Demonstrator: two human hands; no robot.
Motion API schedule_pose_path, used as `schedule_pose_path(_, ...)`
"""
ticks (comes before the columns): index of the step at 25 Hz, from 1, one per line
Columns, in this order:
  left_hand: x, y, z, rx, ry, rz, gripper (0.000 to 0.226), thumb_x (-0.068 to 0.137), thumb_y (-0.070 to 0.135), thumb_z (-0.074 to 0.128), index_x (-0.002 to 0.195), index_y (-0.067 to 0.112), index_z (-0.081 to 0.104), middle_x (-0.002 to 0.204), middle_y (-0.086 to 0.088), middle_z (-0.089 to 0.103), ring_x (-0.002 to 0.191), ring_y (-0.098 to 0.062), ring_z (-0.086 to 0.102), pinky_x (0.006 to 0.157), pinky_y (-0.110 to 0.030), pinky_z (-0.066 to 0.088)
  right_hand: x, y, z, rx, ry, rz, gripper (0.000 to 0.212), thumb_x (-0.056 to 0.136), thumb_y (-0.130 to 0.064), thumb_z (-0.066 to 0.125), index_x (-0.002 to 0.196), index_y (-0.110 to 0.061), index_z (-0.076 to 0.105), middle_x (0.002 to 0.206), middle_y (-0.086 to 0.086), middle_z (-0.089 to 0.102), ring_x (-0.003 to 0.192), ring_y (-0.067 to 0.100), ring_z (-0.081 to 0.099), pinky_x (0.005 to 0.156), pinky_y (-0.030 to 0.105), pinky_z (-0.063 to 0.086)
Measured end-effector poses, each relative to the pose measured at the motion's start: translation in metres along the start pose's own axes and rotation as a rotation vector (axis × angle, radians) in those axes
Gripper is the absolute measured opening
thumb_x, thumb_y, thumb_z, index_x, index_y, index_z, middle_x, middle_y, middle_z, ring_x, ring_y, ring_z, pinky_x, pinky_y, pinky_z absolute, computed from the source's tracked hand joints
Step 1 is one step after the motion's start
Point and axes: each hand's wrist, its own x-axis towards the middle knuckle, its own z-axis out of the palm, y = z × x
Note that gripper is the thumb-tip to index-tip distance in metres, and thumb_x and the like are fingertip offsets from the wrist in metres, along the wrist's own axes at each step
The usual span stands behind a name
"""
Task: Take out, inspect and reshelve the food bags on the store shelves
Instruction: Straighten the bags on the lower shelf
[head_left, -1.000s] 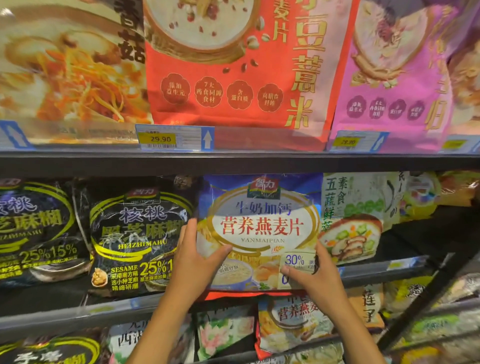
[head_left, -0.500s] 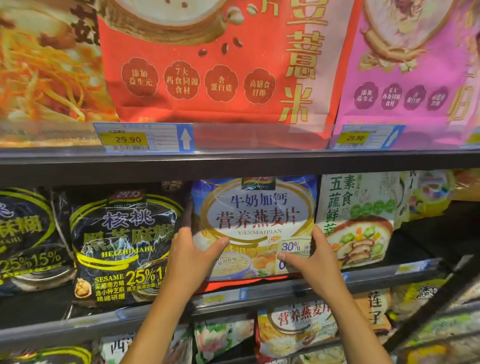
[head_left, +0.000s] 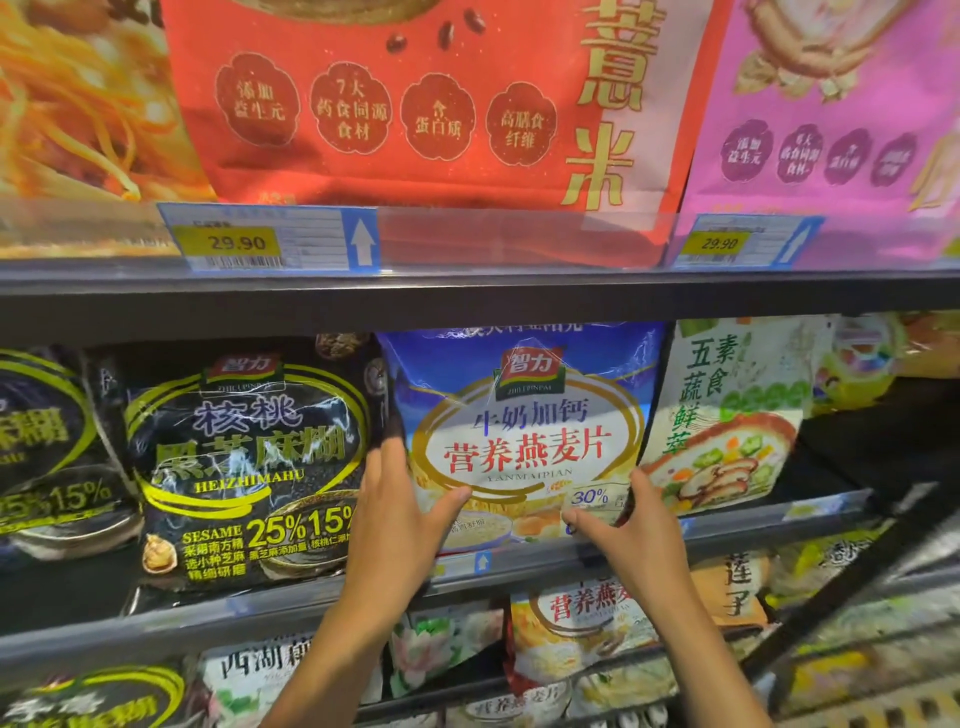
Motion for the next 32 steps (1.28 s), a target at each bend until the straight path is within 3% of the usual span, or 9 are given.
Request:
schedule_pose_path(3, -0.002, 0.0, -0.005, 0.001, -0.01, 0.015, 0.063, 0.081, 0.046, 0.084, 0.122, 0.029, 0.039, 0.111, 0.006, 0.046, 0.108, -0.023, 0.056, 0.085, -0.048, 0.055, -0.009, -0.006, 0.006, -0.045, 0.085, 0.036, 0.073, 0.077, -0.041, 0.089, 0.139, -0.026, 0.054, 0.128, -0.005, 0.06, 0.123, 0.02, 0.056, 0.091, 0.031, 0.045)
schedule_pose_path(5, -0.003, -0.001, -0.007, -0.002, -0.023, 0.026, 0.063, 0.081, 0.045, 0.084, 0.122, 0.029, 0.039, 0.112, 0.006, 0.046, 0.109, -0.024, 0.056, 0.085, -0.049, 0.055, -0.017, -0.007, 0.011, -0.089, 0.166, 0.042, 0.086, 0.078, -0.043, 0.088, 0.15, -0.016, 0.048, 0.14, 0.001, 0.054, 0.132, 0.023, 0.052, 0.098, 0.033, 0.044)
schedule_pose_path(8, -0.004, -0.003, -0.012, -0.006, -0.05, 0.052, 0.067, 0.082, 0.042, 0.084, 0.128, 0.028, 0.037, 0.116, 0.005, 0.046, 0.112, -0.024, 0.057, 0.086, -0.049, 0.055, -0.027, -0.008, 0.017, -0.107, 0.223, 0.051, 0.09, 0.079, -0.049, 0.085, 0.152, -0.018, 0.043, 0.14, 0.0, 0.051, 0.13, 0.022, 0.052, 0.102, 0.039, 0.05)
schedule_pose_path(11, -0.007, -0.007, -0.018, -0.018, -0.07, 0.057, 0.08, 0.086, 0.04, 0.081, 0.147, 0.025, 0.031, 0.135, 0.003, 0.046, 0.125, -0.022, 0.053, 0.09, -0.037, 0.05, -0.035, -0.009, 0.016, -0.104, 0.226, 0.082, 0.091, 0.08, -0.05, 0.084, 0.153, -0.021, 0.04, 0.144, -0.001, 0.049, 0.133, 0.023, 0.051, 0.104, 0.045, 0.052)
schedule_pose_path(15, -0.017, -0.012, -0.027, -0.069, -0.09, 0.043, 0.097, 0.09, 0.04, 0.077, 0.163, 0.024, 0.016, 0.164, 0.004, 0.029, 0.146, -0.018, 0.042, 0.111, -0.041, 0.046, -0.05, -0.013, 0.011, -0.089, 0.197, 0.059, 0.087, 0.084, -0.04, 0.083, 0.155, -0.021, 0.038, 0.151, 0.001, 0.046, 0.14, 0.023, 0.045, 0.107, 0.042, 0.045)
schedule_pose_path(21, -0.051, -0.006, -0.044, -0.044, -0.016, 0.109, 0.087, 0.093, 0.038, 0.075, 0.163, 0.031, 0.024, 0.163, 0.01, 0.028, 0.144, -0.008, 0.038, 0.109, -0.025, 0.037, -0.078, -0.022, -0.002, -0.107, 0.138, 0.019, 0.082, 0.086, -0.041, 0.082, 0.154, -0.021, 0.04, 0.158, 0.001, 0.033, 0.144, 0.024, 0.04, 0.11, 0.042, 0.043)
schedule_pose_path(24, -0.074, -0.007, -0.055, 0.065, 0.041, 0.142, 0.087, 0.092, 0.038, 0.076, 0.162, 0.032, 0.025, 0.164, 0.008, 0.027, 0.151, -0.012, 0.028, 0.122, -0.038, 0.033, -0.1, -0.022, -0.004, -0.125, 0.1, -0.021, 0.081, 0.086, -0.041, 0.081, 0.153, -0.022, 0.041, 0.163, -0.001, 0.025, 0.148, 0.025, 0.034, 0.109, 0.044, 0.043)
schedule_pose_path(27, -0.106, -0.012, -0.069, 0.159, 0.076, 0.157, 0.087, 0.091, 0.041, 0.076, 0.162, 0.033, 0.026, 0.168, 0.007, 0.022, 0.158, -0.019, 0.016, 0.126, -0.048, 0.028, -0.125, -0.023, -0.004, -0.157, 0.058, -0.056, 0.078, 0.087, -0.042, 0.08, 0.152, -0.024, 0.042, 0.165, -0.002, 0.023, 0.15, 0.025, 0.029, 0.109, 0.043, 0.042)
schedule_pose_path(32, -0.154, -0.031, -0.101, 0.217, 0.094, 0.056, 0.093, 0.091, 0.045, 0.075, 0.163, 0.039, 0.017, 0.173, 0.01, 0.007, 0.161, -0.015, 0.002, 0.128, -0.05, 0.022, -0.159, -0.038, 0.012, -0.116, -0.015, -0.112, 0.073, 0.088, -0.044, 0.078, 0.151, -0.028, 0.044, 0.164, -0.006, 0.022, 0.152, 0.021, 0.025, 0.114, 0.043, 0.041)
